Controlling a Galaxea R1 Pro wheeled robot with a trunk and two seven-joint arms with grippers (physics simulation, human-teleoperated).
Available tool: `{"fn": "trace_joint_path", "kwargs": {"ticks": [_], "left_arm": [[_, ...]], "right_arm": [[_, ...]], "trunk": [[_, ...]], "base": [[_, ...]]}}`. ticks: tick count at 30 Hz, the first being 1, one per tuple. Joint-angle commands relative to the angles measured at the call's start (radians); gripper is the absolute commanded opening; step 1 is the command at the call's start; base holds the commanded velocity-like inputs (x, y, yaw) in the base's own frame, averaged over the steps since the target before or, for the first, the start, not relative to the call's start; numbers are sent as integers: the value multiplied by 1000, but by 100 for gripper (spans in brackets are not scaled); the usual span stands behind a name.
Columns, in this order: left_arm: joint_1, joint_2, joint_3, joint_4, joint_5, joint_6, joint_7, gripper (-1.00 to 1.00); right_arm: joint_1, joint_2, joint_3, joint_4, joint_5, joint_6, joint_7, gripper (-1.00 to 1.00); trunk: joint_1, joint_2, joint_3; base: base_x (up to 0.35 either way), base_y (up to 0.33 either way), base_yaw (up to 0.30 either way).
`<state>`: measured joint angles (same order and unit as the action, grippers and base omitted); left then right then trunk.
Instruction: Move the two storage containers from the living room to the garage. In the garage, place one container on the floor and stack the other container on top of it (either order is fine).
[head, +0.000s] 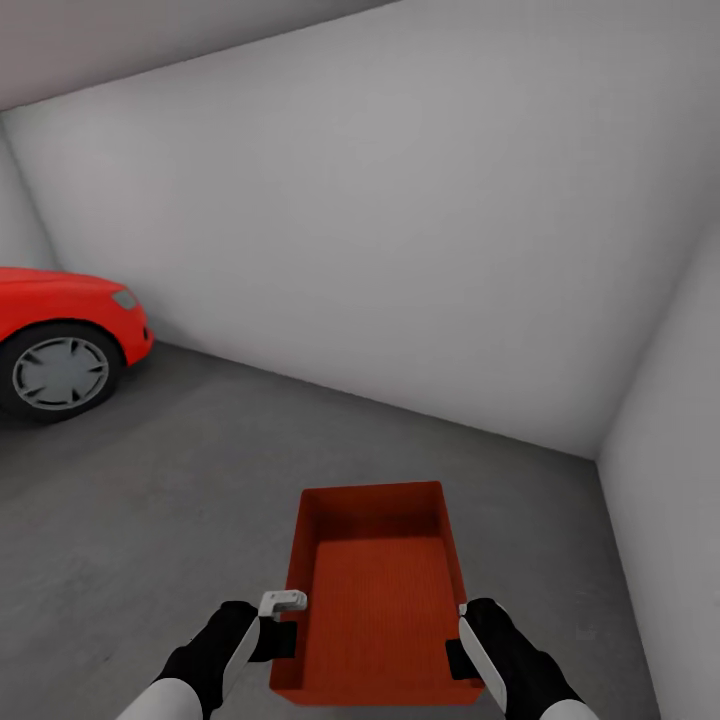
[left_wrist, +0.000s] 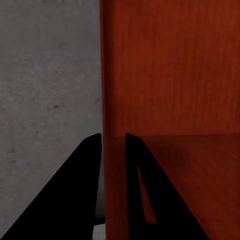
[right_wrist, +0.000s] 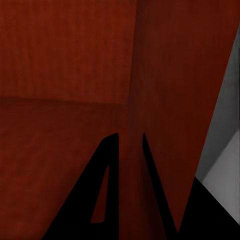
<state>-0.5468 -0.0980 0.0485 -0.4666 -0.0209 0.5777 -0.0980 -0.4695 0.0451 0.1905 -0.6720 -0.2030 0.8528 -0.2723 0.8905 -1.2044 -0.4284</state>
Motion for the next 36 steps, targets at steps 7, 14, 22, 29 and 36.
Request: {"fn": "trace_joint_path", "kwargs": {"ticks": [7, 14, 22, 29, 36], "left_arm": [[1, -2, -3, -2, 15, 7, -2, -100], [1, -2, -3, -1, 15, 7, -2, -100], [1, -2, -3, -2, 15, 7, -2, -100], [1, -2, -3, -1, 15, 7, -2, -100], [1, -2, -3, -2, 15, 7, -2, -100]], "right_arm": [[-1, 15, 2, -1, -65, -9, -4, -100], [-1, 15, 2, -1, -65, -9, -4, -100], [-1, 15, 2, -1, -65, -9, -4, -100], [-1, 15, 2, -1, -65, -9, -4, -100], [-1, 15, 2, -1, -65, -9, -4, -100]], "trunk": [[0, -1, -1], [0, -1, -1], [0, -1, -1], [0, -1, -1], [0, -1, -1]], "base": [[214, 0, -266], [231, 0, -264], [247, 0, -263], [304, 0, -256], [328, 0, -237]]}}
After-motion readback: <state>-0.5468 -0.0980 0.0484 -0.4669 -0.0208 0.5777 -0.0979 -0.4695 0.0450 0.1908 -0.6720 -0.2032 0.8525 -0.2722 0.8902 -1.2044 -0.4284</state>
